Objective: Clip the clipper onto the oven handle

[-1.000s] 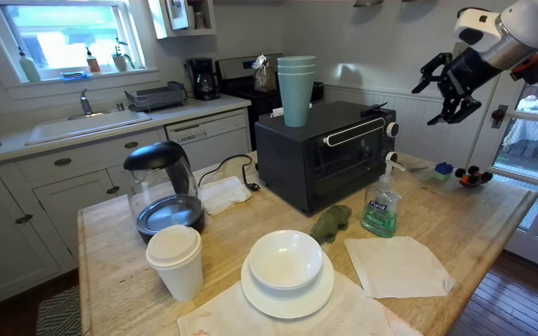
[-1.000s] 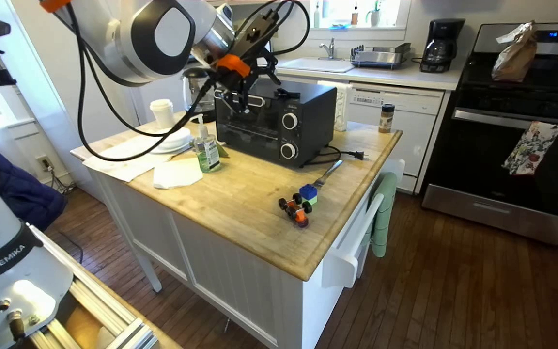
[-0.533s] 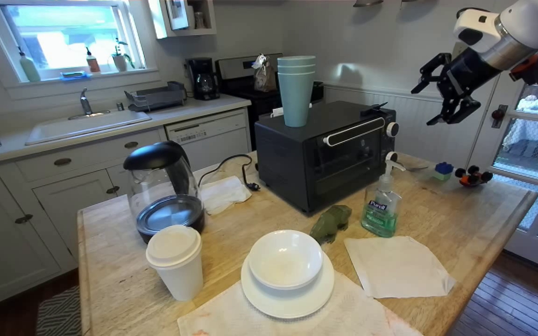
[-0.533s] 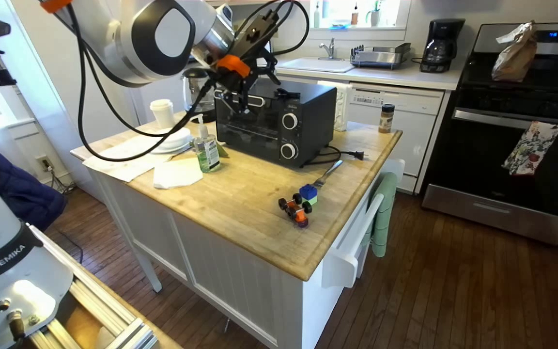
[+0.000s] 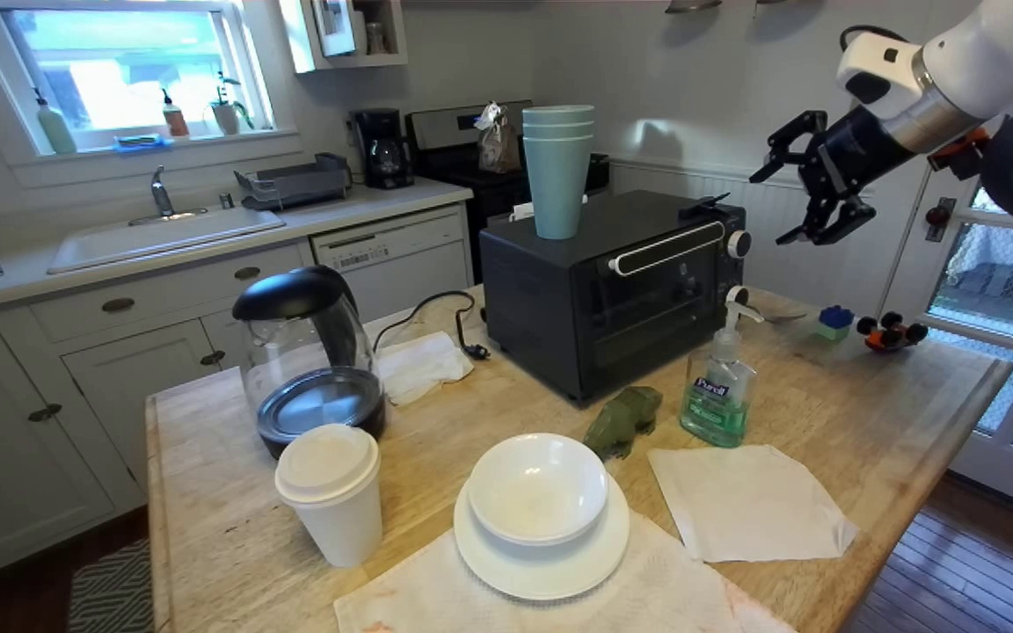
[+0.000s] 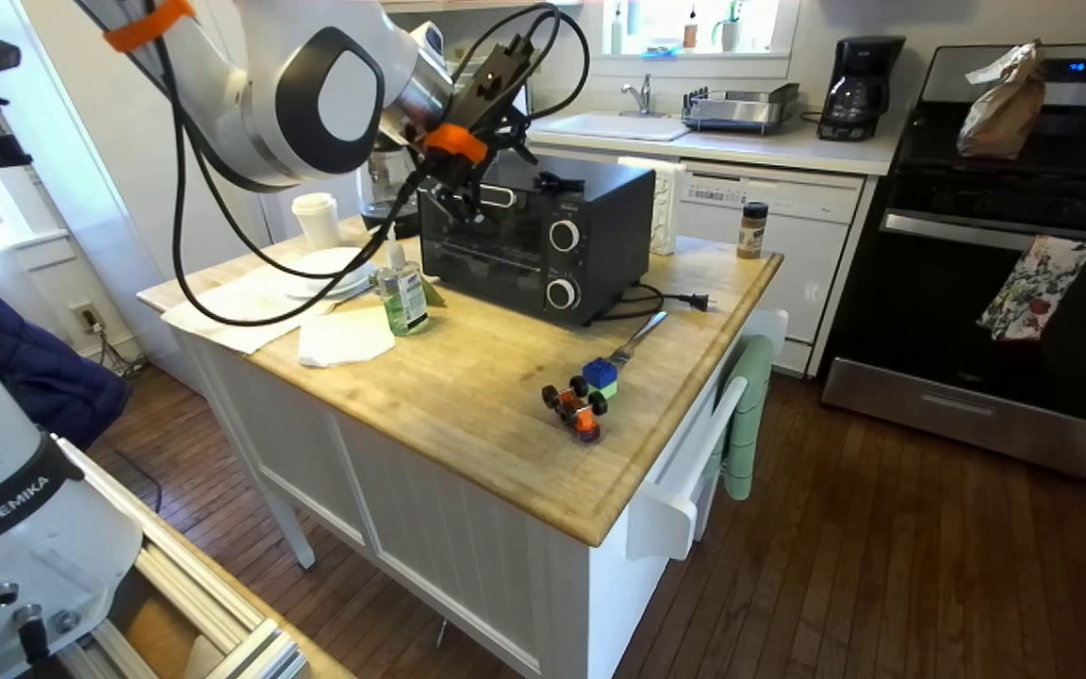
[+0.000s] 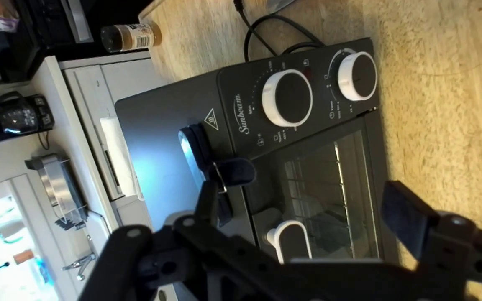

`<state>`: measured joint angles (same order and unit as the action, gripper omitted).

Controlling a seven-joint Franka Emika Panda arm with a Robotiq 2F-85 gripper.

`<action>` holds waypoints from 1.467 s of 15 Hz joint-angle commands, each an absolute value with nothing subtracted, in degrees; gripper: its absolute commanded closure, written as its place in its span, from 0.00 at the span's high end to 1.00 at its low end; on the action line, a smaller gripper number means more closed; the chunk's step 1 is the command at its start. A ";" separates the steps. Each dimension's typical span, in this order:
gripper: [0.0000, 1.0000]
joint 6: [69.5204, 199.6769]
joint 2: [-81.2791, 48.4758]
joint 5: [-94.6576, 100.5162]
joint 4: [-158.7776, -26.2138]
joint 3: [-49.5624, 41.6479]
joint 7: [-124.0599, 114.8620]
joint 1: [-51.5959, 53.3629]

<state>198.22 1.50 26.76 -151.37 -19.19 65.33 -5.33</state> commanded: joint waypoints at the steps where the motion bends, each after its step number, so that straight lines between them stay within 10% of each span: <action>1: 1.00 201.69 -3.07 29.04 -148.11 -19.75 64.40 -5.68; 15: 1.00 202.05 -8.50 33.98 -141.34 -17.47 60.56 -7.54; 22: 0.80 202.08 -8.90 35.32 -139.88 -16.48 59.61 -8.50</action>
